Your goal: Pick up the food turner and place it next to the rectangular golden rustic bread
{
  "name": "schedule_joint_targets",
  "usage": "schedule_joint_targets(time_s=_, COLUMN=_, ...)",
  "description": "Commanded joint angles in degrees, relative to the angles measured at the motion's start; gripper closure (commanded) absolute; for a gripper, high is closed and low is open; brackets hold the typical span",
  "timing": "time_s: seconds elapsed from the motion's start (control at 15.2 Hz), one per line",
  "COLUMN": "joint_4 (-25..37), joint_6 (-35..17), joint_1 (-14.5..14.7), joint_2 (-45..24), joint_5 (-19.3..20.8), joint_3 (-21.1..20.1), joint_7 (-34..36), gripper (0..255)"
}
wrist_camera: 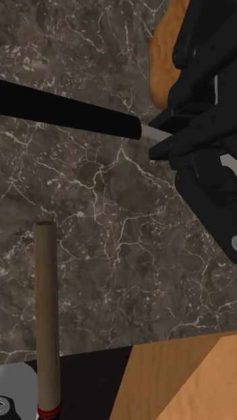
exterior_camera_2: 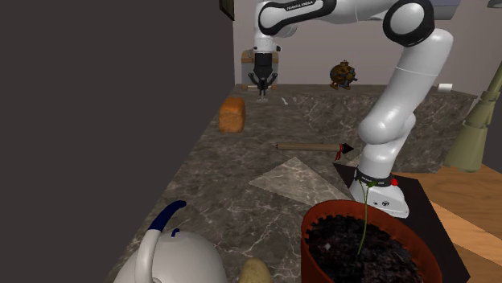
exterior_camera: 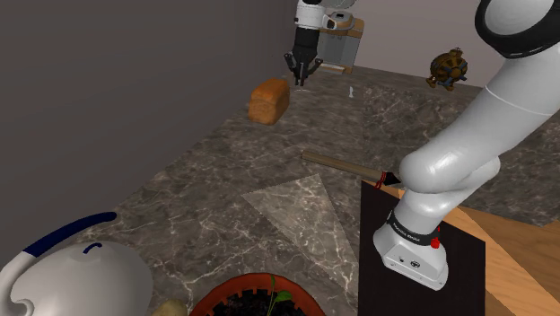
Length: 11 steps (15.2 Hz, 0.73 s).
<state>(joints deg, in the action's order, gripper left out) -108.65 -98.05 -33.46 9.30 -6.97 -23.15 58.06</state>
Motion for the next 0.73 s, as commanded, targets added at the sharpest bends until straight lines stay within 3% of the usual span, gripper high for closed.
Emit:
schedule_joint_targets(time_s=0.0, joint_4=0.11, joint_6=-0.06, joint_1=-1.13, joint_2=-0.43, joint_5=0.49, joint_3=1.50, joint_7=-2.61, gripper=255)
schedule_joint_targets(time_s=0.66, joint_4=6.33, joint_6=1.31, joint_1=-6.88, joint_2=-6.38, joint_5=3.57, joint_3=8.30, joint_7=-14.33, gripper=255)
